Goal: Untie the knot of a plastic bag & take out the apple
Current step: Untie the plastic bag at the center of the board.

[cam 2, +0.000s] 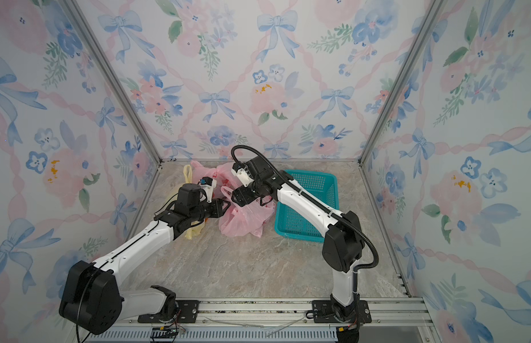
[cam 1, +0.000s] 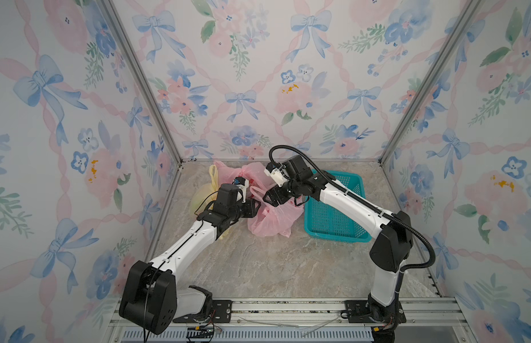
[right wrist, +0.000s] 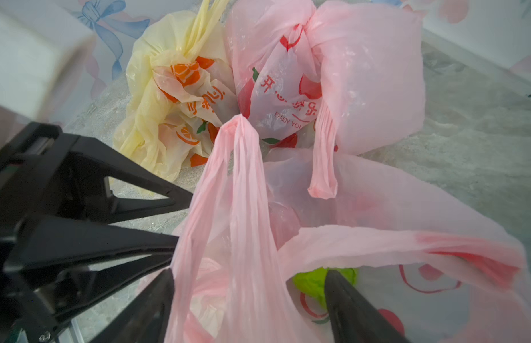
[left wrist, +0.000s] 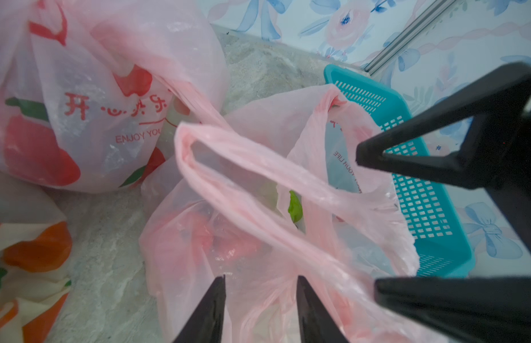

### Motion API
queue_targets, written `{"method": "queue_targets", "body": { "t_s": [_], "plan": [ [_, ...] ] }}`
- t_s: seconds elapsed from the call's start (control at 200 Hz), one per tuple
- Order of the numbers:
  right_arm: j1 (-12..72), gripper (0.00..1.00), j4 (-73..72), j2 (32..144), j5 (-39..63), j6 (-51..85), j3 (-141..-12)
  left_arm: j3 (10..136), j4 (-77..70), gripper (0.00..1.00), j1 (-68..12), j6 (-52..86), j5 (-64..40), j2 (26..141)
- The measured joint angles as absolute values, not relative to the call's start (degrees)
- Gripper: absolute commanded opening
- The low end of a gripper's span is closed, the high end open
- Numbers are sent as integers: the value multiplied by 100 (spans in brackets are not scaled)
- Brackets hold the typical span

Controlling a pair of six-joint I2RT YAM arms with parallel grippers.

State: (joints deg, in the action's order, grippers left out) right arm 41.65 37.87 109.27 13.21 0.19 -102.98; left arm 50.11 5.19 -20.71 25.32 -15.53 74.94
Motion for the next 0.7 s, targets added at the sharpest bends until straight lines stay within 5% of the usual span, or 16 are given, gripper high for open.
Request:
{"method": "queue_targets", "body": {
  "t_s": [0.06, 0.41, 0.7],
  "plan": [
    [4185, 34, 3935, 10932, 1326, -62, -10300, 5085, 438, 42, -2071, 2521, -1638, 7614],
    [4217, 2, 4219, 9983, 1472, 8, -8849, 5325, 392, 45, -2073, 2401, -2025, 7907],
    [4235, 2, 3946, 8670, 1160, 545, -7352, 5494, 311, 48, -2390, 2307, -2375, 8324]
  ]
}}
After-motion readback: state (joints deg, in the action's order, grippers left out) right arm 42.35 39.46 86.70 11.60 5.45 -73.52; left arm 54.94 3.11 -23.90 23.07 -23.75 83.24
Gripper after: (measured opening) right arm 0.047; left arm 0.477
